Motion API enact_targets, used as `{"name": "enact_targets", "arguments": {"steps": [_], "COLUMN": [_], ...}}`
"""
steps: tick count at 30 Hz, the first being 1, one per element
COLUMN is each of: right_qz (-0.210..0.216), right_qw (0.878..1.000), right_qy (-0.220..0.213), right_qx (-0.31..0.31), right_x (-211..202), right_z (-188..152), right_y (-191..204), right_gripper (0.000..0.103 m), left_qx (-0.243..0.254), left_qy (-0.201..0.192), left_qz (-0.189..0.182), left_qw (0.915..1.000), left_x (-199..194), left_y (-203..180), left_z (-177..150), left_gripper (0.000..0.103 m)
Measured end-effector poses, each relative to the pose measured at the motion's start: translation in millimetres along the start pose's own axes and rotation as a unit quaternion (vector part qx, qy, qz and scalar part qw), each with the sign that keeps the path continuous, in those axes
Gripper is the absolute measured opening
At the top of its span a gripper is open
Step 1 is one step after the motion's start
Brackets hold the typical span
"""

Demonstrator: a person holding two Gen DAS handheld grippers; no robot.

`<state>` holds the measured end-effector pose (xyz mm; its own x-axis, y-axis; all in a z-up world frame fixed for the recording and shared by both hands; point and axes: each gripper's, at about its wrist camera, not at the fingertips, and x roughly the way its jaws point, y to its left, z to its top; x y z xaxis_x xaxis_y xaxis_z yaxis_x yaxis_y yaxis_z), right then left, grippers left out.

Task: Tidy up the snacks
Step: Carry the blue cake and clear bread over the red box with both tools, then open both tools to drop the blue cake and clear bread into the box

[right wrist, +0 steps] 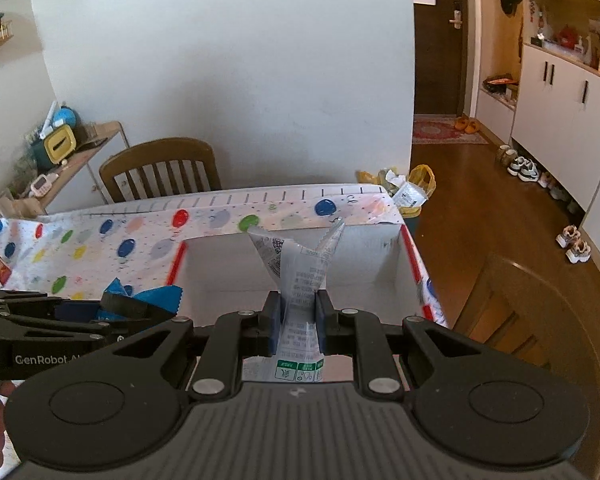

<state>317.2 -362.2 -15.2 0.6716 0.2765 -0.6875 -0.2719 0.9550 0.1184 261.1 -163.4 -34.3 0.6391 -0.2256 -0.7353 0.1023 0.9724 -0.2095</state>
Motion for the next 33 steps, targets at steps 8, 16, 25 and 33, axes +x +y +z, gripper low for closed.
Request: {"name": "enact_targets", "arguments": {"steps": [8, 16, 25, 33], "right_qz": [0.007, 0.017, 0.024, 0.036], "right_qw": [0.998, 0.995, 0.990, 0.988], "right_qy": [0.055, 0.100, 0.137, 0.150], "right_qx": [-0.013, -0.022, -0.016, -0.013], "right_x": [51.8, 86.4, 109.4, 114.2], "right_z": [-4.4, -16.9, -25.0, -30.6], "right_y": [-24.4, -34.0, -42.4, -50.0], "right_gripper": [0.017, 0.017, 0.017, 0.018], "left_qx": [-0.006, 0.018, 0.035, 0.034], "left_qy": [0.042, 0.090, 0.136, 0.159], "left_qz": [0.032, 0.056, 0.068, 0.079], "left_qw": [0.9986, 0.9942, 0.9878, 0.9835], "left_x": [55.5, 100.5, 131.8, 141.8], "left_y": [-14.5, -27.5, -30.9, -35.4], "left_z": [9.4, 6.6, -4.4, -11.4], "left_gripper": [0.052, 0.052, 0.053, 0.055]}}
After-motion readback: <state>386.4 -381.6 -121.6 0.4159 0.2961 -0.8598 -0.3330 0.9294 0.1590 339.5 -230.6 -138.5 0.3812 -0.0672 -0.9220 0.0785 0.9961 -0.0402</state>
